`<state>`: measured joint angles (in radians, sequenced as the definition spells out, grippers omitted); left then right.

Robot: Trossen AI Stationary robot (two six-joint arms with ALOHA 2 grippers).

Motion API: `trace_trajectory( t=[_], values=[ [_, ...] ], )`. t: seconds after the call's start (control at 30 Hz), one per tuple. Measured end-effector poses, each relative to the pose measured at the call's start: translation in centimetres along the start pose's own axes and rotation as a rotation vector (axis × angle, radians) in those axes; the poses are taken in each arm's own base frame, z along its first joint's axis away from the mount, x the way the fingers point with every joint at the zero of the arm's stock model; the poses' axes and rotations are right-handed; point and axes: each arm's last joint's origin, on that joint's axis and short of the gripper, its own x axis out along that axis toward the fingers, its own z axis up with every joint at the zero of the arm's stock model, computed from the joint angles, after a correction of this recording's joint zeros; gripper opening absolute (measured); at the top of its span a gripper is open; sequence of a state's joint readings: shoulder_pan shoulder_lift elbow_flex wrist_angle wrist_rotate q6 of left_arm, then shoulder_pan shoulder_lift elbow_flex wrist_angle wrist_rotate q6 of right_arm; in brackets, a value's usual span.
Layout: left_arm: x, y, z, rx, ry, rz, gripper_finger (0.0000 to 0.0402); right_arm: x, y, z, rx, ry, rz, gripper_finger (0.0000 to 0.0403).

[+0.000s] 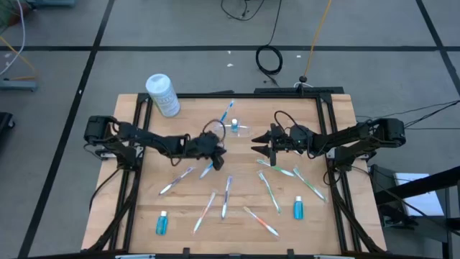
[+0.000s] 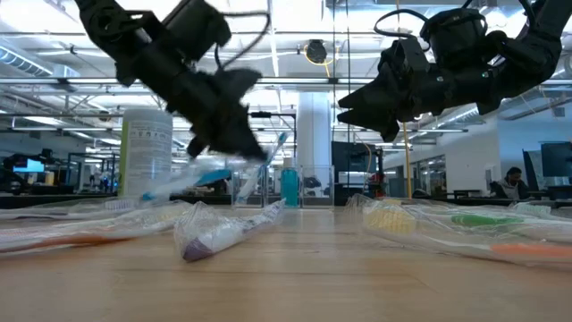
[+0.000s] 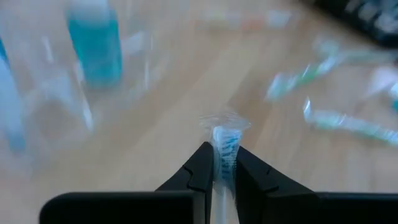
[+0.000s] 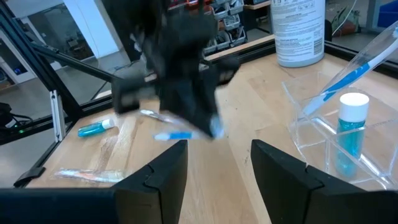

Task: Pick & Place toothbrushing station
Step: Put the blue toothbrush into the transparent organizer

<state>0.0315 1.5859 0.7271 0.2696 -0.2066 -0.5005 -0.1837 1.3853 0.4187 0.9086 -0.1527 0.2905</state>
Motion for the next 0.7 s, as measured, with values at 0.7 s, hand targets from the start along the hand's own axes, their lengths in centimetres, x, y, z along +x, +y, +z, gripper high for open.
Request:
trace_trajectory(
  t=[0.7],
  values=[
    [-2.7,2.9,10.9,0.38,-0.777,0.076,0.0042,0.0,0.0,0.0,0.0,0.002,0.0,0.0169]
  ],
)
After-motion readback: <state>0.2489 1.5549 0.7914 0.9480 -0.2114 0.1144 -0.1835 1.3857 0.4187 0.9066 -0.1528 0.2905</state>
